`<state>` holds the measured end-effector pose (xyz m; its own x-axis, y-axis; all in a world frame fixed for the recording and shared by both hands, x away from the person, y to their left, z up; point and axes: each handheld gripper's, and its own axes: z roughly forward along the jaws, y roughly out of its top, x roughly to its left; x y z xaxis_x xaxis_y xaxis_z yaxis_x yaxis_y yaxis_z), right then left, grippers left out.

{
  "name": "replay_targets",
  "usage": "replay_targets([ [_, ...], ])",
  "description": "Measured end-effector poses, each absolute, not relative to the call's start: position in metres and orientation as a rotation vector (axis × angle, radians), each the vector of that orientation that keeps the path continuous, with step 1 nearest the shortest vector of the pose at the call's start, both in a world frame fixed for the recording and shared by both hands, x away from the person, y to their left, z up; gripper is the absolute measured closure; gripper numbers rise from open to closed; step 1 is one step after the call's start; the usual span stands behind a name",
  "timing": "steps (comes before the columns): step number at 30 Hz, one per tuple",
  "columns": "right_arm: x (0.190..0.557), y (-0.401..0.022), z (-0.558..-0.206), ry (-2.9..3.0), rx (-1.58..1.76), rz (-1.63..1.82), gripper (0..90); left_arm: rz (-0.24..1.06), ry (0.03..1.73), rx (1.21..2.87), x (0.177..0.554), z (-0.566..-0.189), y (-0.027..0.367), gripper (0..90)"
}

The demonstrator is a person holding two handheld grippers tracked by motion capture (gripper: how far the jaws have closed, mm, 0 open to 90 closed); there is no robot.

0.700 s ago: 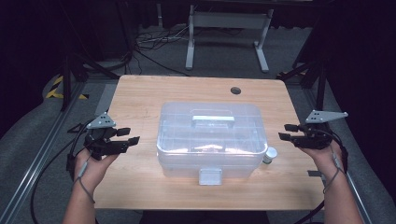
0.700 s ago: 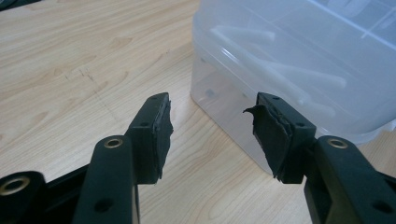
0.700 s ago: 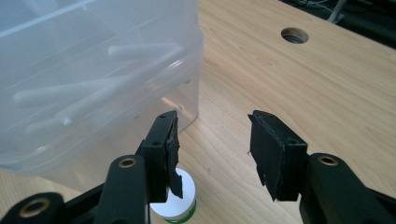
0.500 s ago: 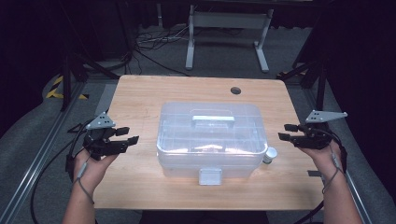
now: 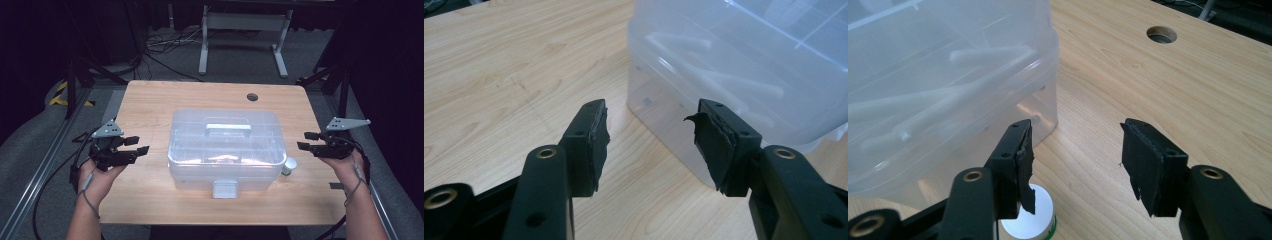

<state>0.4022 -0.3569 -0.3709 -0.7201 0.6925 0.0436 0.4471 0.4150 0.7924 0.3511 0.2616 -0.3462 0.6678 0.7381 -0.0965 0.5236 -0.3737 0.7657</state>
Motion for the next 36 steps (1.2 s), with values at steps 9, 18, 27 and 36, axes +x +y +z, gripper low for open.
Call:
replay_targets([
  [9, 0.4, -0.359, -0.375, 2.389, 1.004, 1.193, 45.0, 0.327, 0.95, 2.033, 0.354, -0.338, 0.256, 46.9],
  [18, 0.402, -0.361, -0.384, 2.398, 1.044, 1.189, 44.5, 0.326, 0.947, 2.062, 0.358, -0.331, 0.248, 46.8],
  [27, 0.402, -0.361, -0.386, 2.406, 1.059, 1.174, 43.6, 0.286, 0.873, 2.111, 0.371, -0.321, 0.223, 46.6],
  [36, 0.4, -0.365, -0.39, 2.402, 1.09, 1.171, 42.6, 0.272, 0.806, 2.115, 0.377, -0.298, 0.206, 46.7],
])
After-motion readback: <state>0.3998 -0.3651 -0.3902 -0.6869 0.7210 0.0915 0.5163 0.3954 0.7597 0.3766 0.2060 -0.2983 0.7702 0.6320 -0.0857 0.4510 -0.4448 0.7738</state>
